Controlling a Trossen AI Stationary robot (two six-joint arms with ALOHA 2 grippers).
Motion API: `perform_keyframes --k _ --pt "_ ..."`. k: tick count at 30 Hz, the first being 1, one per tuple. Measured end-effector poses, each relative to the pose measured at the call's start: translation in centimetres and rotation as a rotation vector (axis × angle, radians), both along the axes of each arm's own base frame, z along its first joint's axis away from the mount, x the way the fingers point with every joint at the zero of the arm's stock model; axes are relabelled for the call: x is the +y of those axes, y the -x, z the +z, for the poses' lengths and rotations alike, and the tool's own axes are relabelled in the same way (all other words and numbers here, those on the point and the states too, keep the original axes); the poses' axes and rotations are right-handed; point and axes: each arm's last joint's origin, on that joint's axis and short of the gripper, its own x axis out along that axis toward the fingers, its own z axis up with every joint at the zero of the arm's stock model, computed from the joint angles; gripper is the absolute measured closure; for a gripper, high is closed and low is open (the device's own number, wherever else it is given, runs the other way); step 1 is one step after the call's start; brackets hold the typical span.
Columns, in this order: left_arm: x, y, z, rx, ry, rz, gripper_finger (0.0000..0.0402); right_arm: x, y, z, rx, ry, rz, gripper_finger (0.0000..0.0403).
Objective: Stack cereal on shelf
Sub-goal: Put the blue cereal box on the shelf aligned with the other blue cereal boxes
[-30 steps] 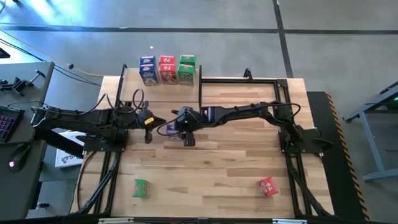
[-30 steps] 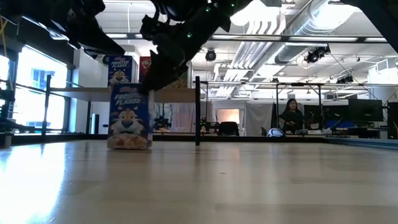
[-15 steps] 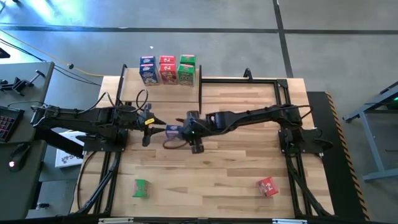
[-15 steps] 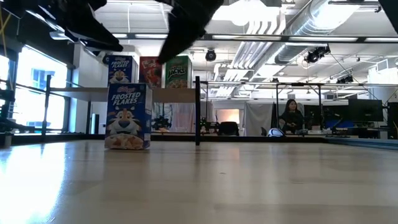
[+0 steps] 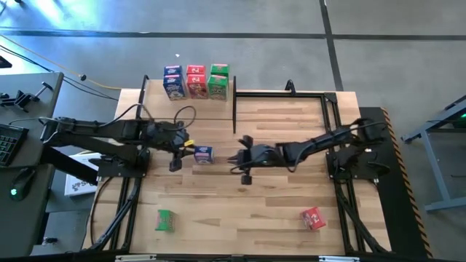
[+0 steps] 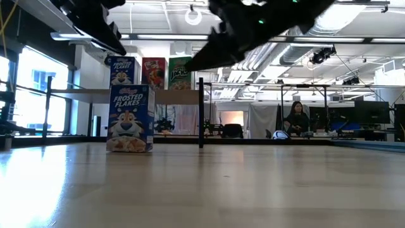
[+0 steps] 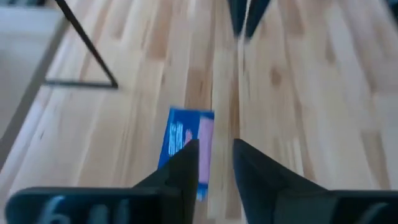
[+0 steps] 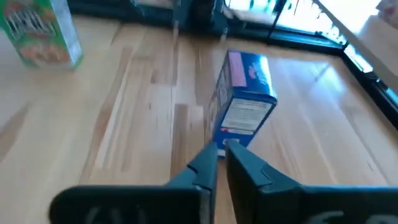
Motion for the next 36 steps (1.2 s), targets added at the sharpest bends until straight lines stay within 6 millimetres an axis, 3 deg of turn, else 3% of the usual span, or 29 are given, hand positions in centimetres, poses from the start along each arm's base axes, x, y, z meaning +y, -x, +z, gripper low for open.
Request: perform_keyframes --k 8,12,16,26,36 --pt "0.0 -2.4 1.1 0.253 -0.014 -0.021 0.0201 0.7 4.1 -1.0 -0.102 -0.03 -0.008 0.0392" --pt "0.0 -4.6 0.7 0.306 -0.015 -0.04 0.0147 0.8 4.7 -1.5 -0.109 -0.034 -0.012 0.0401" --pt "0.1 -6.7 -0.3 0.378 -0.052 -0.074 0.0118 0.9 4.9 -1.8 -0.093 -0.04 -0.013 0.0402" --pt "1.3 -8.9 -3.1 0.542 -0.104 -0.065 0.0112 1.1 4.9 -1.8 -0.097 -0.044 -0.003 0.0402" --pt "1.9 -9.0 -3.5 0.567 -0.106 -0.049 0.0144 1.1 4.9 -1.8 -0.097 -0.044 -0.001 0.0402"
